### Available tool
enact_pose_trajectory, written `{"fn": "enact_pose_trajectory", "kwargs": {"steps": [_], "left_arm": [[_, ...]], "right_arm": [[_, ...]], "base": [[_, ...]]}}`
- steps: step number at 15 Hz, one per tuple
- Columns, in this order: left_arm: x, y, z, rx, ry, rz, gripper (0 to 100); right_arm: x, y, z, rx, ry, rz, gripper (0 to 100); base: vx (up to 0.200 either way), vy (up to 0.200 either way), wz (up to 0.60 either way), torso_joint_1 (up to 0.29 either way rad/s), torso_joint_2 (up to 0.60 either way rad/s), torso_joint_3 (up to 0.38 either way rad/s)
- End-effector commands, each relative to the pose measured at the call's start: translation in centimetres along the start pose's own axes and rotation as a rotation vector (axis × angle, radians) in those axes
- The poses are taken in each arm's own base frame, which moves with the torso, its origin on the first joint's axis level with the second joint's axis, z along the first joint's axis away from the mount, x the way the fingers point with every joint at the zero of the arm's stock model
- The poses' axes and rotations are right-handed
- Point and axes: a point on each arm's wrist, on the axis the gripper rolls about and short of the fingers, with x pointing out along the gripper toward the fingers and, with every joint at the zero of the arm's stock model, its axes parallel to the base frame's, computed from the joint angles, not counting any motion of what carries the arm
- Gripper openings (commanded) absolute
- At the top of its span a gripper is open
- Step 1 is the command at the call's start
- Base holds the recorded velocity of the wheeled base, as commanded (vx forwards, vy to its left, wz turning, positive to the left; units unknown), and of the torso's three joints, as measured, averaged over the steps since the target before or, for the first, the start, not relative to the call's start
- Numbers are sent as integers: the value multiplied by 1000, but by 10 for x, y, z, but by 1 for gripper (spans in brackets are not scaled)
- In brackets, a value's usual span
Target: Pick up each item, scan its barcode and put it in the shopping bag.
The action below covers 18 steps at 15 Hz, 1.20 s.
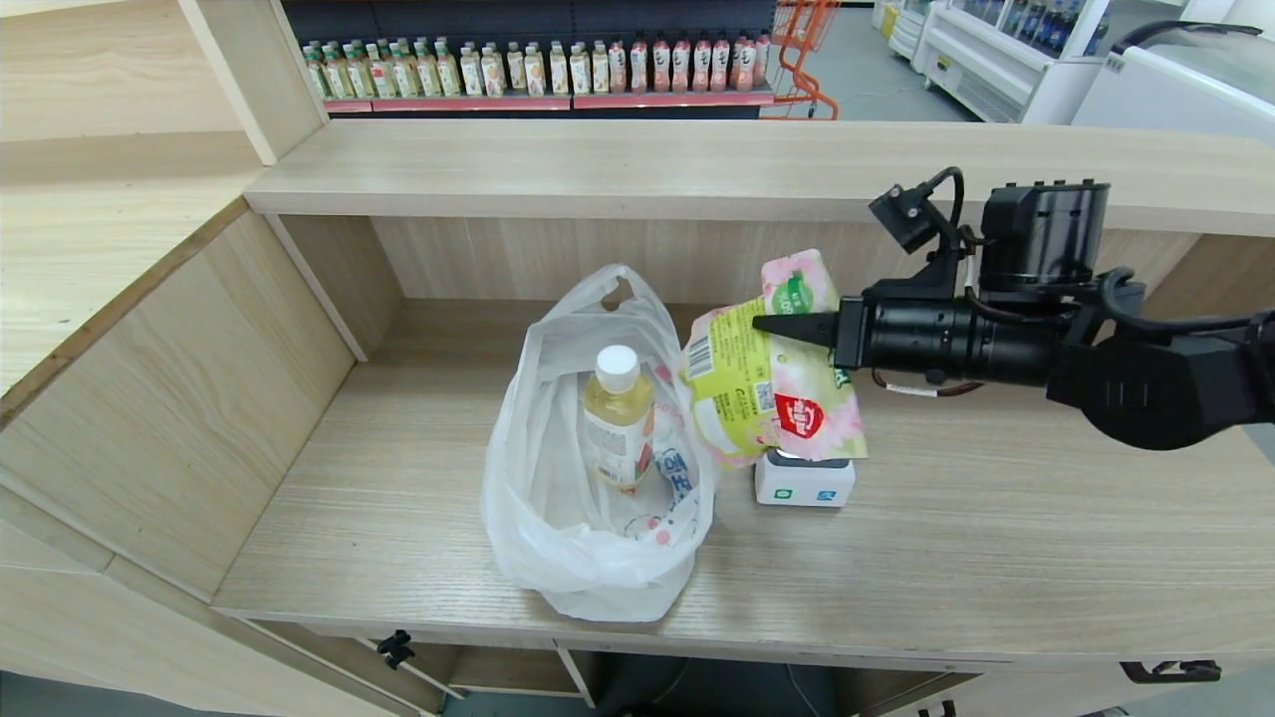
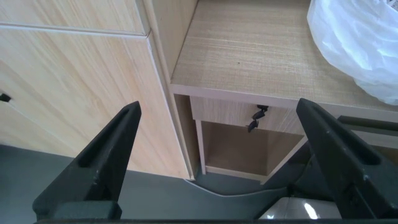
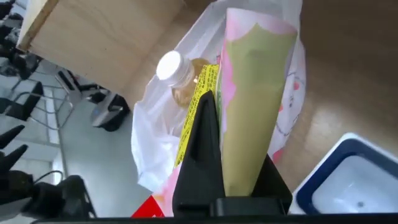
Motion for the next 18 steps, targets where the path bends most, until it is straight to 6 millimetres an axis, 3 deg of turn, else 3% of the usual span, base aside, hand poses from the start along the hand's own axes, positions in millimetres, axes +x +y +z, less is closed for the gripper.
{"fn": "enact_pose_trajectory", "kwargs": {"steps": [1,6,10,18], "left_arm": [[0,0,0,0,0,0,100],[0,0,0,-1,0,1,100],[0,0,0,0,0,0,100],[0,0,0,0,0,0,100]], "right_arm": [[-2,14,-10,91,32,24,0],[-14,45,-14,332,54,69,0],[-2,62,-20,499,48,15,0],[36,53,-64,582,87,-140,0]], "base": [[0,0,0,0,0,0],[0,0,0,0,0,0],[0,0,0,0,0,0],[0,0,0,0,0,0]]}}
